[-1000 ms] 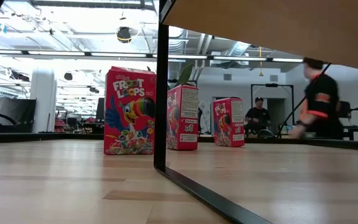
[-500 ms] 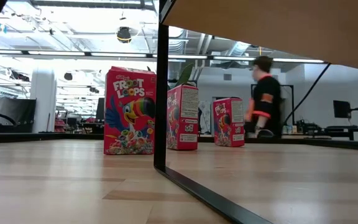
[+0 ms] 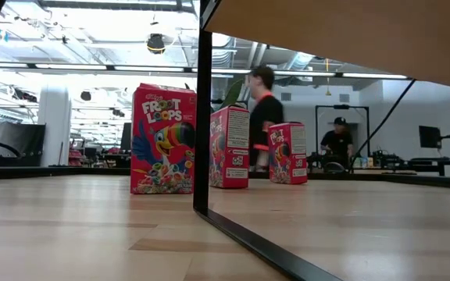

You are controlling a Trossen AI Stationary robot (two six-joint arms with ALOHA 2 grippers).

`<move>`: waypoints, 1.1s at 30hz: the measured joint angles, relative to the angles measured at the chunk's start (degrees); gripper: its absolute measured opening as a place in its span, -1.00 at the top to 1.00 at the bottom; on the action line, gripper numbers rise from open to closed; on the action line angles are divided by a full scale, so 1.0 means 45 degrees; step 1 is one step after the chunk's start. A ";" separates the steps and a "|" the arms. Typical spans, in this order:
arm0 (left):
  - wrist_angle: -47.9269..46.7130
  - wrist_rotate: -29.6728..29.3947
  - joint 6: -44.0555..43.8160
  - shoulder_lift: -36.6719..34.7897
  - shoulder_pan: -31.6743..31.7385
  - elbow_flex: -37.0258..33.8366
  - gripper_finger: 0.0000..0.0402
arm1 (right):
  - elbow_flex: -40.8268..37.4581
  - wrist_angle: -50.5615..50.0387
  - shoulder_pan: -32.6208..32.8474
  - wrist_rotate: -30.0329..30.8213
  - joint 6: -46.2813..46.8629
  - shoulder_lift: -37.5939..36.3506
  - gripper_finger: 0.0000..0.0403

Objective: Stack cereal on shelf
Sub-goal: Put the yellow cereal box on the shelf aligned with the other yellow cereal boxes

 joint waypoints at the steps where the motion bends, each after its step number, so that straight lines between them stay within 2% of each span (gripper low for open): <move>1: -0.0037 -0.0102 0.0093 0.0000 -0.0016 -0.0005 1.00 | 0.0000 -0.0017 0.0000 0.0001 -0.0001 0.0000 0.82; 11: 0.0091 -0.1214 0.1218 0.0058 0.0161 -0.0005 1.00 | 0.0000 -0.0029 -0.0015 0.0031 -0.0005 0.0000 0.90; 19: 0.0169 -0.1069 0.1226 0.0063 0.0430 -0.0005 1.00 | 0.0000 -0.0051 -0.0015 0.0034 -0.0001 0.0000 0.84; 23: -0.0618 -0.0837 0.0811 -0.0162 0.0276 -0.0005 1.00 | 0.0000 -0.0051 -0.0010 0.0029 0.0175 0.0000 0.81; 26: -0.0719 -0.0640 0.0550 -0.0255 0.0018 -0.0005 1.00 | -0.0093 -0.0054 -0.0010 0.0019 0.0233 0.0015 0.84; 30: -0.0239 0.0253 0.0799 -0.0257 -0.0330 -0.0009 1.00 | -0.0494 -0.0339 -0.0015 -0.0304 0.0138 0.0225 0.92; 33: -0.0519 0.0070 0.0621 -0.0272 -0.0495 -0.0005 1.00 | -0.0720 -0.0299 -0.0104 -0.0726 0.0115 0.0204 0.97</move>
